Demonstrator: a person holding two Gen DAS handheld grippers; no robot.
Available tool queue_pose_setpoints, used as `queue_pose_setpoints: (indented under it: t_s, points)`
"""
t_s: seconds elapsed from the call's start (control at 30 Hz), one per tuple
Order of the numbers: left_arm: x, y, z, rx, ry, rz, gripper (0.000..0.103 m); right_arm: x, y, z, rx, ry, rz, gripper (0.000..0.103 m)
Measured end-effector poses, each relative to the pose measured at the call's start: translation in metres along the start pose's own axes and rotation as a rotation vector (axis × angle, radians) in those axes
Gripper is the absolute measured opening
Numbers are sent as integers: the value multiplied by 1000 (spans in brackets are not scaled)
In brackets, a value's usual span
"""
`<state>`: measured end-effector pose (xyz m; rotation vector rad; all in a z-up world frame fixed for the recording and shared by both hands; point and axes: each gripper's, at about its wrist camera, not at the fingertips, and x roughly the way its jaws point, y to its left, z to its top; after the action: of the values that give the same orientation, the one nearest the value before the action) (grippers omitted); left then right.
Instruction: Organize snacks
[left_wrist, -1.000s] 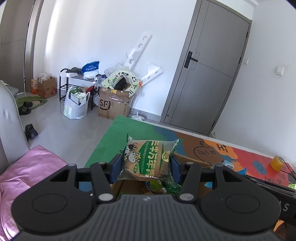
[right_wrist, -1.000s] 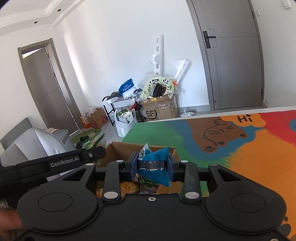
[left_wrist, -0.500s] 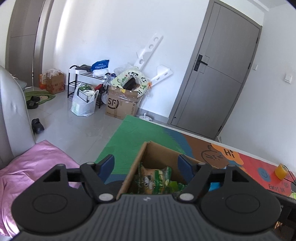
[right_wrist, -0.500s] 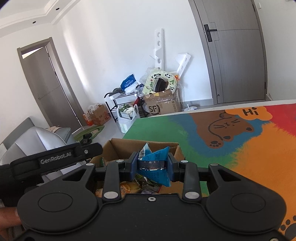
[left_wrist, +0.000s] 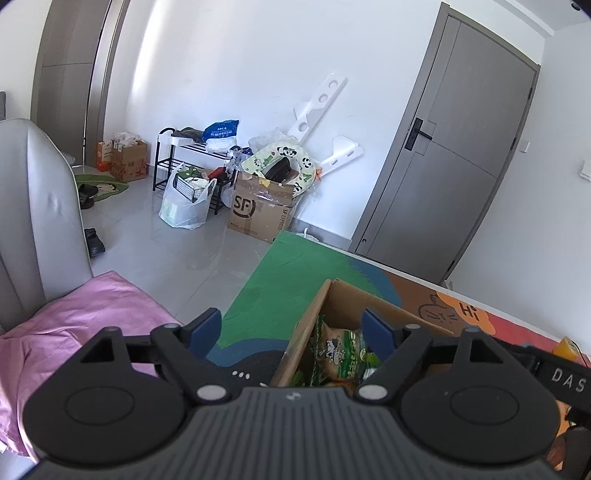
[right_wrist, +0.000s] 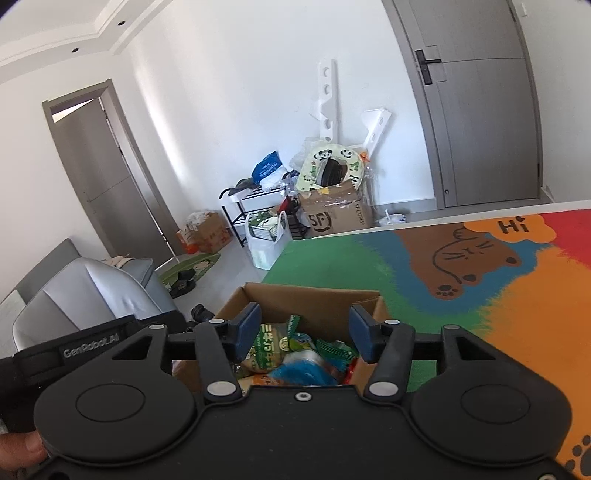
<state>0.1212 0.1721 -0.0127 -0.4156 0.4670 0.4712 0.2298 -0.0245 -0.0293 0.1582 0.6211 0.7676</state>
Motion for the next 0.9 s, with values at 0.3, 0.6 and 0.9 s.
queue_pose_setpoints:
  t_s: [0.3, 0.6, 0.9]
  points:
    - [-10, -8, -8, 40, 21, -8, 92, -20, -13, -12, 20, 13, -39, 58]
    - [-20, -28, -24, 88, 48, -50, 93, -48, -34, -26, 59, 4, -73, 73]
    - [-32, -55, -40, 153, 80, -65, 93, -81, -56, -34, 80, -12, -104, 99]
